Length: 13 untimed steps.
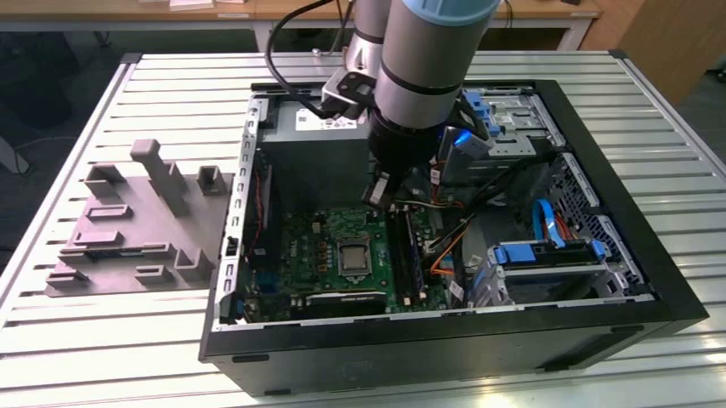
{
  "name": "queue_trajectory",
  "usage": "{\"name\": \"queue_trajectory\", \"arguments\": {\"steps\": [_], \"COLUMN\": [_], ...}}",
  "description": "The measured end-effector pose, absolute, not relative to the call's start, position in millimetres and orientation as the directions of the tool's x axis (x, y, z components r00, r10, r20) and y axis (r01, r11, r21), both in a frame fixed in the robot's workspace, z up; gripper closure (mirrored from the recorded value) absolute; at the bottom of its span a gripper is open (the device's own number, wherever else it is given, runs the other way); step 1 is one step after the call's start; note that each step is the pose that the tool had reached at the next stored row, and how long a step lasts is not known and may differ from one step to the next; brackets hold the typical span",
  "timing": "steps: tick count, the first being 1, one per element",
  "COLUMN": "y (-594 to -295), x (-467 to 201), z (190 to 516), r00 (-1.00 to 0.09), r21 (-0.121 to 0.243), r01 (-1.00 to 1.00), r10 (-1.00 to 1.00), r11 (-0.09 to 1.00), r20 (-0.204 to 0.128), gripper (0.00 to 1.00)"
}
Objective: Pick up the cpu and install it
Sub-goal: 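Install the first cpu locking lever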
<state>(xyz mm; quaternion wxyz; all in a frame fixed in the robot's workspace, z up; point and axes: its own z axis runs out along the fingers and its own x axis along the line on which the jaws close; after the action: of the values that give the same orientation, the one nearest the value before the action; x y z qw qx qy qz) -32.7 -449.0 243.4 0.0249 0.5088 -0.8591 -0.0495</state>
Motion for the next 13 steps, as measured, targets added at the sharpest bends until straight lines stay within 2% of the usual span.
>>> {"name": "queue_trajectory", "arguments": {"steps": [7, 13], "y": [-458.8, -459.6], "x": [-34.6, -35.0], "z": [243.3, 242.6], "r00": [-0.462, -0.394], "r21": [0.110, 0.110], "r01": [-0.882, -0.914], "r10": [-0.887, -0.919], "r11": [0.458, 0.391], "r20": [-0.008, -0.008], "gripper": [0.89, 0.89]}}
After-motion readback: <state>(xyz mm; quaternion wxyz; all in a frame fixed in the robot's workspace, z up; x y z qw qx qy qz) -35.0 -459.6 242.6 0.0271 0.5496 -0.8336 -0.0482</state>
